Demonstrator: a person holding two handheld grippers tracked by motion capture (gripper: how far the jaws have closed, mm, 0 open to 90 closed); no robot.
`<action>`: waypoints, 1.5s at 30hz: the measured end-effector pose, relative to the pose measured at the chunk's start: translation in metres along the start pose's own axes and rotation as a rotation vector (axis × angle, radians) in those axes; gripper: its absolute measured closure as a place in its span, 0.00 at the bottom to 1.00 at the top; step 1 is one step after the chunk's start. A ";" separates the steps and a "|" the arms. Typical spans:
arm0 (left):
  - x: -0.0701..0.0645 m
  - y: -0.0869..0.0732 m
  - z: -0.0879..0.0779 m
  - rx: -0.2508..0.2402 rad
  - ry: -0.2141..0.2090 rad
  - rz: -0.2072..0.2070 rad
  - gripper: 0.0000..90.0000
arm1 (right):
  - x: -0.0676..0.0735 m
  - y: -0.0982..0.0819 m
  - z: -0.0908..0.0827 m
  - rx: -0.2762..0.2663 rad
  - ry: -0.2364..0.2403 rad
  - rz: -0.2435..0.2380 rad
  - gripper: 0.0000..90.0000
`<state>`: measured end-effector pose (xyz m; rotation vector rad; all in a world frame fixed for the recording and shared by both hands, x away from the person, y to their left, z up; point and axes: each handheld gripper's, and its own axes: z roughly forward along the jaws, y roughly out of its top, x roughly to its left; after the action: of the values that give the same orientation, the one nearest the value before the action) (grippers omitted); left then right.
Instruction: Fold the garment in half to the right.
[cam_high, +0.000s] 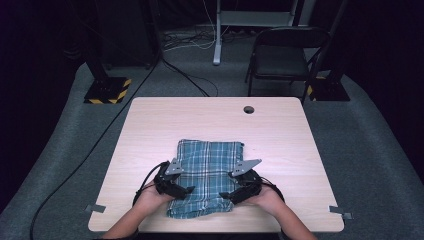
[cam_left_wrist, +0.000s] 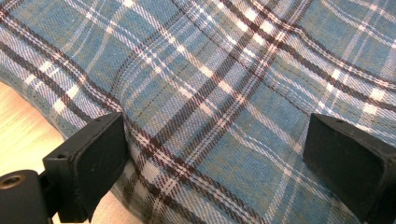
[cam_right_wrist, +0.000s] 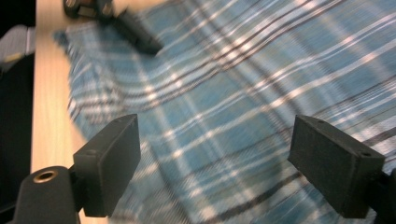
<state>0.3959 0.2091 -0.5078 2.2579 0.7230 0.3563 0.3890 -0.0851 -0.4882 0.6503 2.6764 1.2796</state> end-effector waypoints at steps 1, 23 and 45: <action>0.000 0.000 0.000 -0.001 0.000 -0.001 0.07 | -0.001 0.001 0.001 -0.015 -0.013 0.012 0.17; 0.004 0.006 -0.003 -0.019 0.008 -0.014 0.08 | -0.020 -0.010 0.019 0.063 -0.186 0.103 0.15; 0.032 0.042 0.044 0.037 0.117 -0.120 0.08 | -0.017 -0.013 0.018 0.061 -0.178 0.103 0.15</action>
<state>0.4575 0.1794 -0.5069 2.2302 0.9286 0.4228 0.4044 -0.0867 -0.5113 0.8758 2.5752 1.1080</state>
